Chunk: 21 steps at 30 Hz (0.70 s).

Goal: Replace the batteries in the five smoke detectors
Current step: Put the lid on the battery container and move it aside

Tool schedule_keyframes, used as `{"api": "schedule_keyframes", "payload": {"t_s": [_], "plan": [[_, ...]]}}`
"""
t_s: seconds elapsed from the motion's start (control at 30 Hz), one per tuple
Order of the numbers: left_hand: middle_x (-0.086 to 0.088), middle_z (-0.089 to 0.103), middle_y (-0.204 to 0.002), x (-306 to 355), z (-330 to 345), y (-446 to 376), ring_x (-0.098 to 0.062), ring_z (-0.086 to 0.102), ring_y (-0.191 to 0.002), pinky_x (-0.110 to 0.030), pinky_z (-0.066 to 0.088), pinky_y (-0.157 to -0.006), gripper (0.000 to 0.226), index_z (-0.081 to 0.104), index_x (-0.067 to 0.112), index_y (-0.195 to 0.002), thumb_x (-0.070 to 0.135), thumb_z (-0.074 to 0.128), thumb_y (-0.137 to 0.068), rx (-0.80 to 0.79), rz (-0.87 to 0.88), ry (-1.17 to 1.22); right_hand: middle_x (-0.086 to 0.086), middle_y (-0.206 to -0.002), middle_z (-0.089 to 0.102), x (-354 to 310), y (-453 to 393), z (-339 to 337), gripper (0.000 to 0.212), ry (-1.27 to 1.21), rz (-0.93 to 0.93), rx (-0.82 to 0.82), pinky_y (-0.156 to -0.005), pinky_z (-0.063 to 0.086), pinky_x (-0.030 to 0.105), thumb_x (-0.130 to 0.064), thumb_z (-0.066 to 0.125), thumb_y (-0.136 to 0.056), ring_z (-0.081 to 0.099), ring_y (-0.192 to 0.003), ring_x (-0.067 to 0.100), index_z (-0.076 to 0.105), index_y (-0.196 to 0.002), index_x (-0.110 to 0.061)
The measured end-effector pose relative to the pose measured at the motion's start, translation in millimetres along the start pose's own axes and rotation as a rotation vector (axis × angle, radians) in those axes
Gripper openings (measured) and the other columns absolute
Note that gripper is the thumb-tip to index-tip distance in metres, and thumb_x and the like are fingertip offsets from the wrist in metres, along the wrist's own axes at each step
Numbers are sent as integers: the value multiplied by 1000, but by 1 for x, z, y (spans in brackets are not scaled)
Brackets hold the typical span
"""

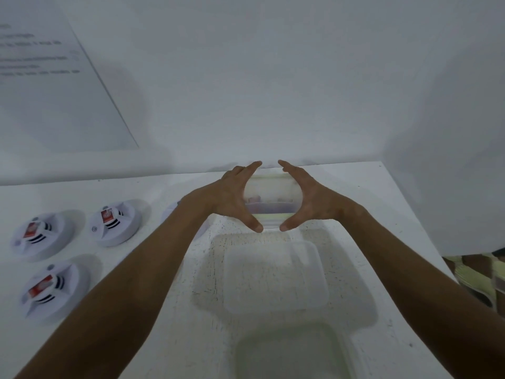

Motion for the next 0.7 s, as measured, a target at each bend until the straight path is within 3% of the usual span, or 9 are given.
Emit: {"api": "schedule_keyframes", "payload": {"t_s": [0.1, 0.23, 0.43, 0.7], "plan": [[6, 7, -161, -3, -1, 1, -24, 14, -146, -54, 27, -114, 139, -1, 39, -149, 68, 84, -43, -25, -13, -20, -9, -162, 8, 4, 0, -3, 135, 38, 16, -17, -121, 27, 48, -46, 95, -52, 16, -148, 17, 7, -154, -38], [4, 13, -159, 1, -4, 6, -24, 18, -144, -52, 31, -112, 137, -2, 39, -149, 59, 88, -47, 27, 14, 19, -4, -157, 18, 2, 4, -3, 126, 30, 3, 9, -117, 33, 50, -35, 96, -57, 25, -139, 16, 14, -153, -37], [4, 9, -160, 5, -17, 7, -24, 12, -146, -54, 27, -114, 141, -5, 41, -149, 60, 88, -45, 12, 22, 19, -7, -162, 10, -7, 5, -19, 135, 116, 19, -34, -120, 23, 54, -43, 96, -53, 11, -149, 21, 5, -153, -44], [4, 4, -161, -9, 3, 0, -22, 10, -147, -47, 23, -118, 140, 0, 27, -153, 65, 85, -48, -49, -28, -42, -9, -159, 11, 4, -3, -1, 136, 186, 36, -86, -119, 26, 53, -50, 94, -52, 14, -147, 23, 5, -155, -37]]}}
Point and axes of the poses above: each hand's wrist, its own y-axis away from the middle knuckle, its own z-axis out of the palm, x = y × z, the point moved 7 cm from there along -y, towards the middle knuckle
